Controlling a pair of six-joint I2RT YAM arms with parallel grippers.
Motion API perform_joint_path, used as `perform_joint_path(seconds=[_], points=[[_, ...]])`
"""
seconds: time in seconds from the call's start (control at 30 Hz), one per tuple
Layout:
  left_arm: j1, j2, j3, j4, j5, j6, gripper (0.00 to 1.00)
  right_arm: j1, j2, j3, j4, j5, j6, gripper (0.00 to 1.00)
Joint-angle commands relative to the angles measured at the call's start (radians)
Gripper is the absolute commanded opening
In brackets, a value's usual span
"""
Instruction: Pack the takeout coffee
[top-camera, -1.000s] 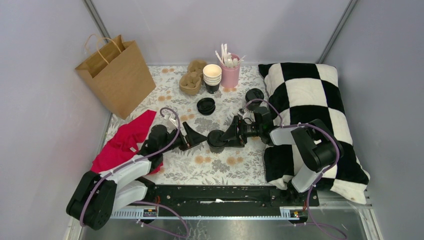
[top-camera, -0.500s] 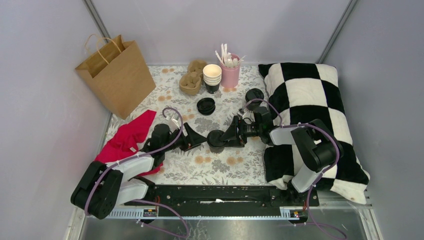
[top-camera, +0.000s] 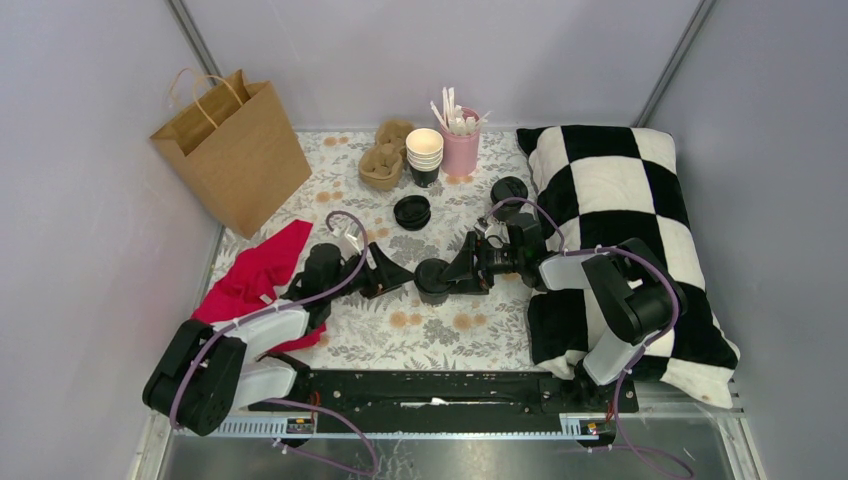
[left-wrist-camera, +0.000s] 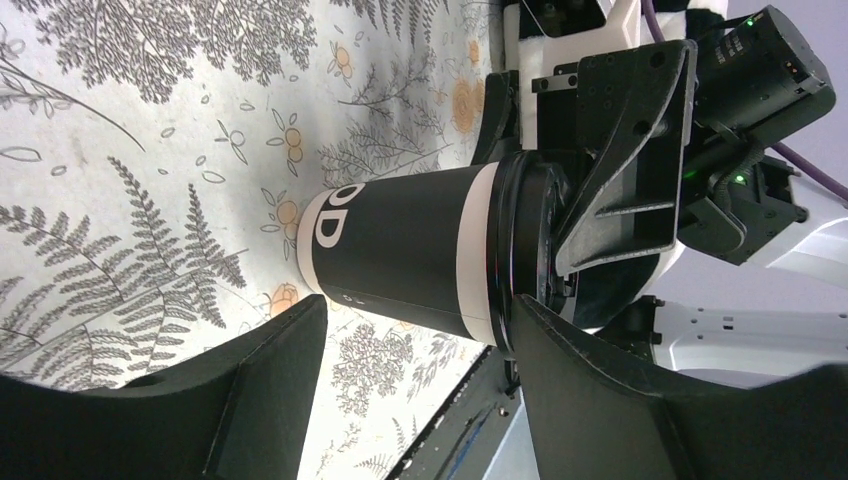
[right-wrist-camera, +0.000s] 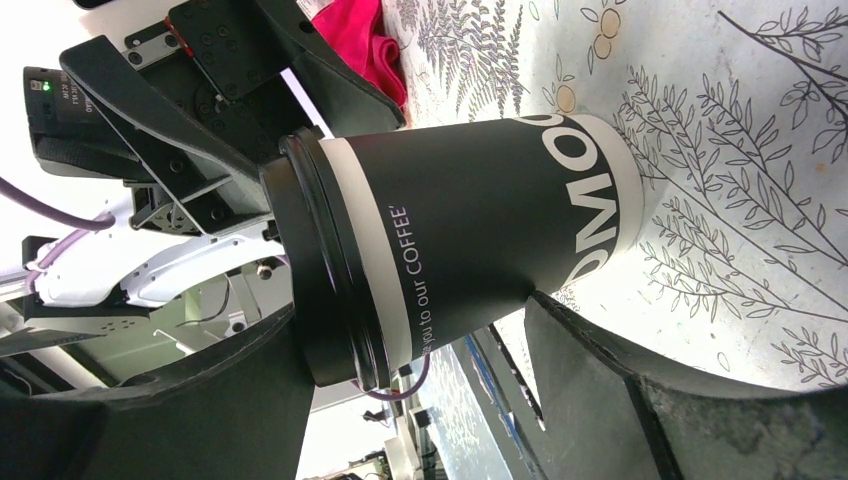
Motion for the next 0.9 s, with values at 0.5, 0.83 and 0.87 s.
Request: perform_joint_path(seconds=[0.5,0.83,0.87], points=[[-0.009,0.192,-0.055,-0.204,-0.2,0.183,0.55,0.016,0.089,-0.065,-0.034,0.159,-0.003,0.78],[-0.064,0.204,-0.092,-0.252,-0.324,0.111,0.43,0.009,0.086,-0.087,-0.04,0.178,-0.015,0.78],[-0.074,0.206,-0.089,-0.27,-0.347,0.103,0.42,0.008,0.083,-0.083,-0.048,0.181,-0.018,0.78]])
